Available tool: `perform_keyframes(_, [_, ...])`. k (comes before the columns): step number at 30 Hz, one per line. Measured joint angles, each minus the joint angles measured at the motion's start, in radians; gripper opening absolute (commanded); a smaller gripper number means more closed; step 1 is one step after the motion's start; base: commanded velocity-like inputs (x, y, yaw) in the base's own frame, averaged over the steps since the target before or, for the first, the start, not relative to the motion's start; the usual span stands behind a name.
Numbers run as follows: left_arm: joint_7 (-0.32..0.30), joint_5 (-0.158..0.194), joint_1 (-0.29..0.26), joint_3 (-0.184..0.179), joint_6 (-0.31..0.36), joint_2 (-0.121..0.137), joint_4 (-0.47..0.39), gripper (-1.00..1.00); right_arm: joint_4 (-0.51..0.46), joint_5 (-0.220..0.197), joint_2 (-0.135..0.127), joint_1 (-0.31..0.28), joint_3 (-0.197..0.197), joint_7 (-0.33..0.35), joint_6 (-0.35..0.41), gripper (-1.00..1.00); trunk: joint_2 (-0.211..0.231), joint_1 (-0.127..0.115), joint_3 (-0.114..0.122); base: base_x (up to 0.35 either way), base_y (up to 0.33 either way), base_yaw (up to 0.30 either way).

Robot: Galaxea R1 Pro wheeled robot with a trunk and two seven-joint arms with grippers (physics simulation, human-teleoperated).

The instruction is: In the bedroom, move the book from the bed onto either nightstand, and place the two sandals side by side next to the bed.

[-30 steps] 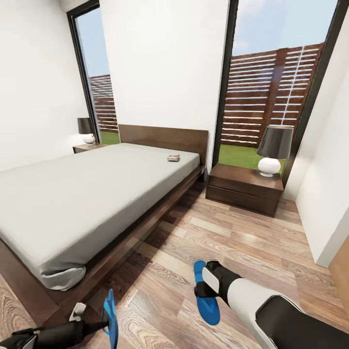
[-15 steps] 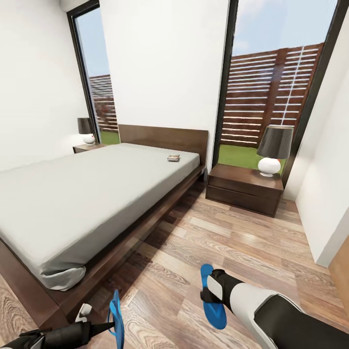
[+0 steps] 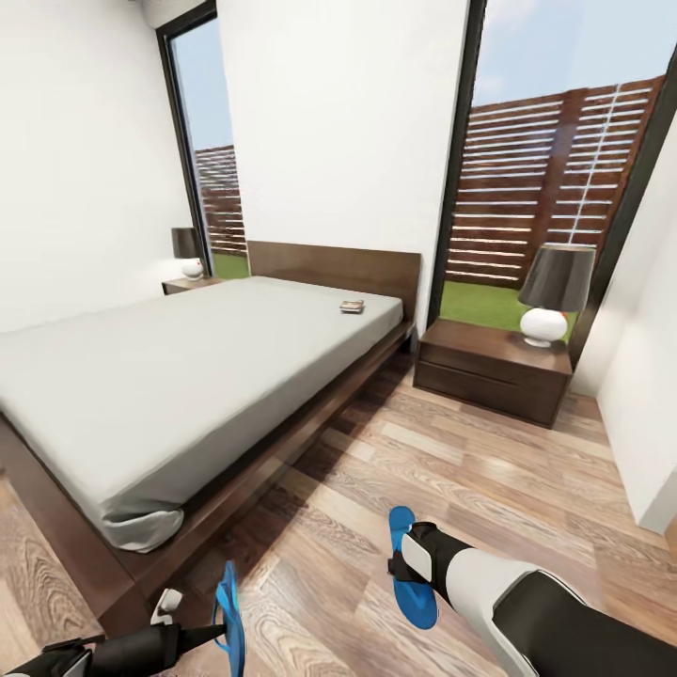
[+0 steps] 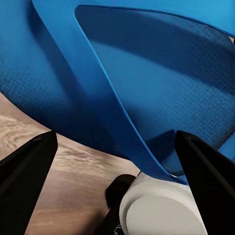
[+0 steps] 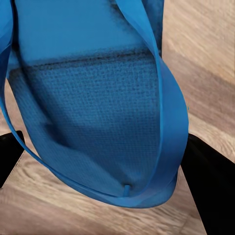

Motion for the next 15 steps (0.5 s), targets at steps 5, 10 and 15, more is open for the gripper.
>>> perform_keyframes(5, [0.000,0.000,0.000,0.000,0.000,0.000,0.000,-1.00,0.000,0.000,0.000,-0.001,-0.001,0.000,0.000,-1.00,0.000,0.000,-0.002,0.000,0.000,0.248])
perform_keyframes(10, [0.000,0.000,0.000,0.000,0.000,0.000,0.000,-1.00,0.000,0.001,0.000,-0.001,-0.001,0.000,0.000,-1.00,0.000,0.000,-0.004,0.000,0.000,0.250])
perform_keyframes(15, [-0.001,0.000,0.000,0.001,0.000,0.001,0.000,-1.00,0.000,0.001,0.000,-0.001,-0.001,0.000,0.000,-1.00,0.000,0.000,-0.006,0.000,0.000,0.250])
